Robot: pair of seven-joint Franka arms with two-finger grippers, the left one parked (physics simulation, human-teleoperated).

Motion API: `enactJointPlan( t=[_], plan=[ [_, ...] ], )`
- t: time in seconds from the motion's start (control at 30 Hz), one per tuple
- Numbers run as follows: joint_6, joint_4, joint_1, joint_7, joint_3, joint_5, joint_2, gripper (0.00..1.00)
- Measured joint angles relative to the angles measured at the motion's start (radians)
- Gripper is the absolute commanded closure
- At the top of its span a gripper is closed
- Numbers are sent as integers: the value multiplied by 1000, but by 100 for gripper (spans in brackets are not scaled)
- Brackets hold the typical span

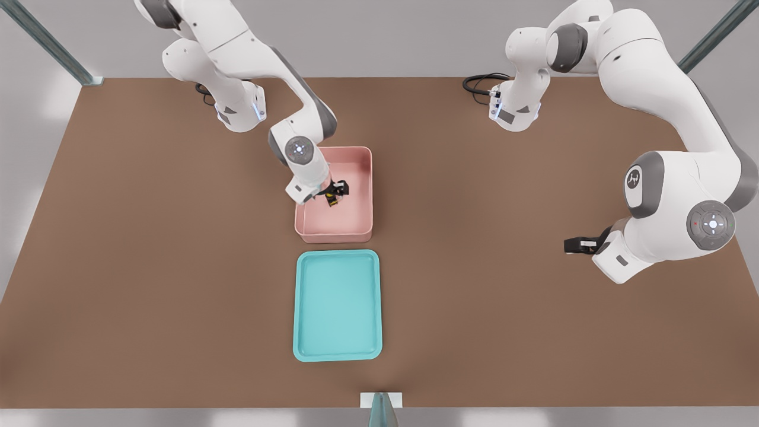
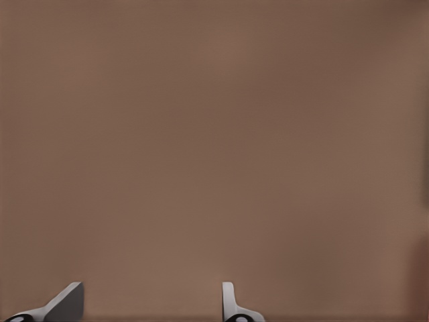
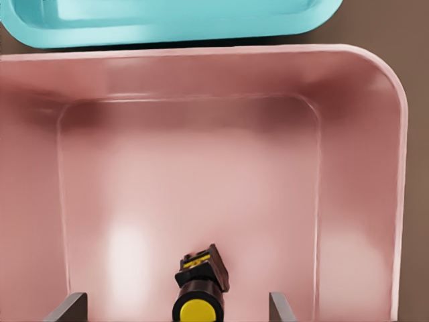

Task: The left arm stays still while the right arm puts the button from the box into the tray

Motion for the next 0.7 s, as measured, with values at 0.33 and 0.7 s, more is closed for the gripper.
enactJointPlan(
  t=[0.33, 0.7],
  plan=[
    [196, -113, 6, 19, 42, 8, 40, 0],
    [270, -144, 6, 31, 58, 8, 76, 0]
  ],
)
